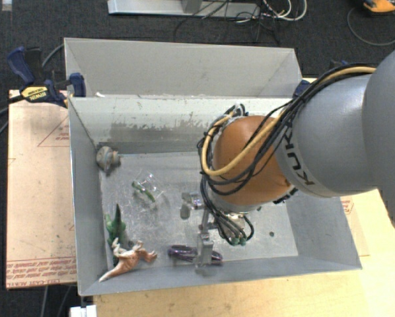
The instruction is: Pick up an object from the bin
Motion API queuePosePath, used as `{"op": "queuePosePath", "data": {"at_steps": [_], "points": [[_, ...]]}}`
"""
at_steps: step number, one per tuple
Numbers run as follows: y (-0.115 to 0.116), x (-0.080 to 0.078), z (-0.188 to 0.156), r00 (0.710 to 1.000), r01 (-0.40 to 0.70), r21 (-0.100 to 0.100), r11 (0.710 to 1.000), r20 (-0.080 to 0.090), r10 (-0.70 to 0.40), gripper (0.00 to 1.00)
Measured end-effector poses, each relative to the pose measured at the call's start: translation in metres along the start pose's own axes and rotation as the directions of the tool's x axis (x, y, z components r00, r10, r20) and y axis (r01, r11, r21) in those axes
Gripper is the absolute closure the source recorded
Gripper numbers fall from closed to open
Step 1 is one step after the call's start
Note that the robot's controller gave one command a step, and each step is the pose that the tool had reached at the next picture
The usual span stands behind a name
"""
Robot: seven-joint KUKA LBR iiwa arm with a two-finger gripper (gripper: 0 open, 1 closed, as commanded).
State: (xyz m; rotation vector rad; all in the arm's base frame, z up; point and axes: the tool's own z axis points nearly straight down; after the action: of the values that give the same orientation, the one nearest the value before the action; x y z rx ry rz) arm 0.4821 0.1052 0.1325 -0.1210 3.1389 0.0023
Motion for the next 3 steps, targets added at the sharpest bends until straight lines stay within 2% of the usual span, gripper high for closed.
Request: {"op": "queuePosePath", "data": {"at_steps": [1, 2, 3], "points": [[-0.0219, -0.0071, 0.0616, 0.999, 0.039, -0.001, 0.999, 0.002, -0.039, 0.0], [-0.0248, -0.003, 0.0624, 0.985, 0.172, -0.002, 0.985, 0.002, -0.172, 1.0], [-0.0248, -0.003, 0.0624, 0.985, 0.172, -0.002, 0.985, 0.002, -0.172, 1.0]]}}
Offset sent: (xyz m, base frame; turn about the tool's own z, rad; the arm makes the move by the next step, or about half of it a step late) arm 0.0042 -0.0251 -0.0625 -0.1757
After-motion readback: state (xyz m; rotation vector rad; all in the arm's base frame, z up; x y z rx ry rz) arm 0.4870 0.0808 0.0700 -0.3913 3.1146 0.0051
